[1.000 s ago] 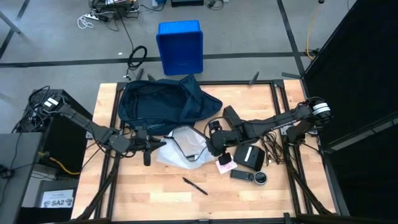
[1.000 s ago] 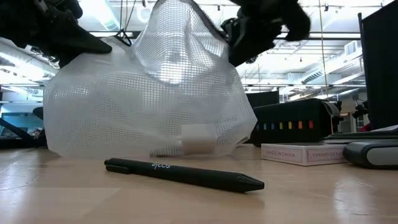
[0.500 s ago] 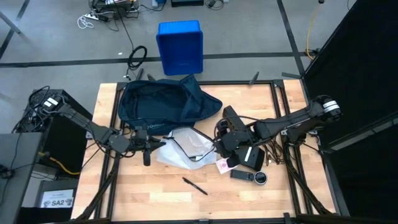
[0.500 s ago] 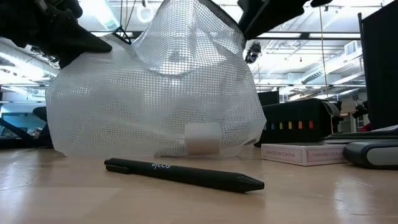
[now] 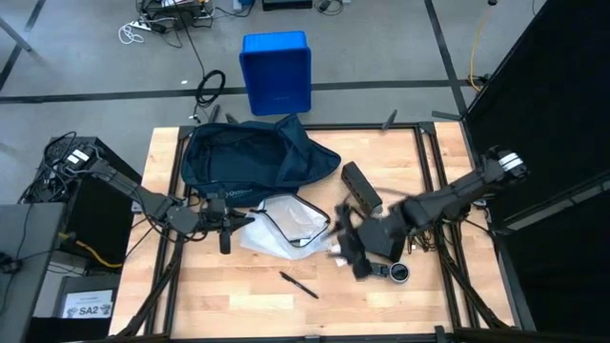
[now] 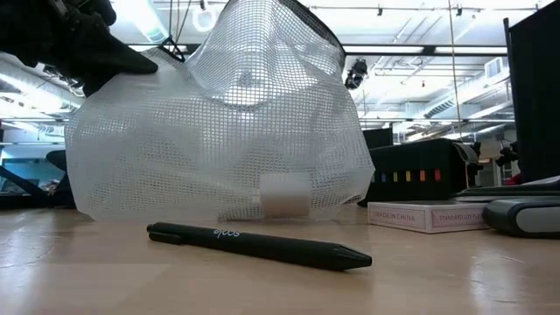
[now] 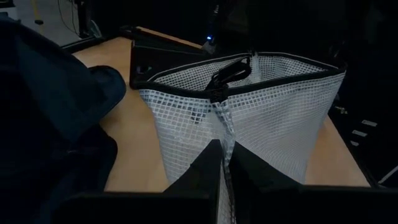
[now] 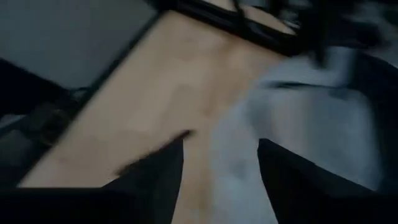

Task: Unpack backpack
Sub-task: Put the black pen into the white mesh envelope

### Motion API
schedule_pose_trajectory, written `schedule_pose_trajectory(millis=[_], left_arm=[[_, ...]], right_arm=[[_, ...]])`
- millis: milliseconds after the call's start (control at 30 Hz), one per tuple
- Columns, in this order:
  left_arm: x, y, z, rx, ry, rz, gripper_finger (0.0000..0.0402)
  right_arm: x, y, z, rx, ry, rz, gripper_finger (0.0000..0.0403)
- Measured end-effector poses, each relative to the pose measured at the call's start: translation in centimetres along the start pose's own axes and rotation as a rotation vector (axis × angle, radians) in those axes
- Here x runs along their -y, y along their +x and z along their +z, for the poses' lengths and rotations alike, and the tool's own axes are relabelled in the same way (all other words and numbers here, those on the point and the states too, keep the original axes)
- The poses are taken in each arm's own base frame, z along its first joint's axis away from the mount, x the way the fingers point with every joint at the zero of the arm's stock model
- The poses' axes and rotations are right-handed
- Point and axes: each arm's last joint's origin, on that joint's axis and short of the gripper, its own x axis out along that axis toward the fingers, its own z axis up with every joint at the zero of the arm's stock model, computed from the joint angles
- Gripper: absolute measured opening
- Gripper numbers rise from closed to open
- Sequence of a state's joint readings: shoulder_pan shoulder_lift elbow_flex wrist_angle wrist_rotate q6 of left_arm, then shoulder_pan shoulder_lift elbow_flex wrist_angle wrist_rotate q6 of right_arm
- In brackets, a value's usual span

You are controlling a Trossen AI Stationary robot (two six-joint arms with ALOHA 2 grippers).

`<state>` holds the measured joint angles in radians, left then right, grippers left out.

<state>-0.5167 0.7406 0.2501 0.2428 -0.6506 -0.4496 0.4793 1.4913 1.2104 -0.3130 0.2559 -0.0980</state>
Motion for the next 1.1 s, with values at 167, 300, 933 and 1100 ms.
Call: schedule_pose_trajectory(millis=[167,300,933,1100], left_arm=[[0.0,0.0,0.0,0.000,0.000,0.000,0.0000],[0.0,0.0,0.0,0.000,0.000,0.000,0.0000],[0.0,0.0,0.0,0.000,0.000,0.000,0.0000],[0.0,0.0,0.0,0.000,0.000,0.000,0.0000]], right_arm=[[-4.5,3.9,-0.7,0.023,-0.011,0.063,0.0156],[-6.2,7.2,-2.3,-0.018,0.096,0.070,0.0144],[-8.8,11.8,-5.7,-0.182,0.316,-0.037,0.0102],[-10.4,13.2,-5.3,-0.278,0.258,-0.040,0.0098]])
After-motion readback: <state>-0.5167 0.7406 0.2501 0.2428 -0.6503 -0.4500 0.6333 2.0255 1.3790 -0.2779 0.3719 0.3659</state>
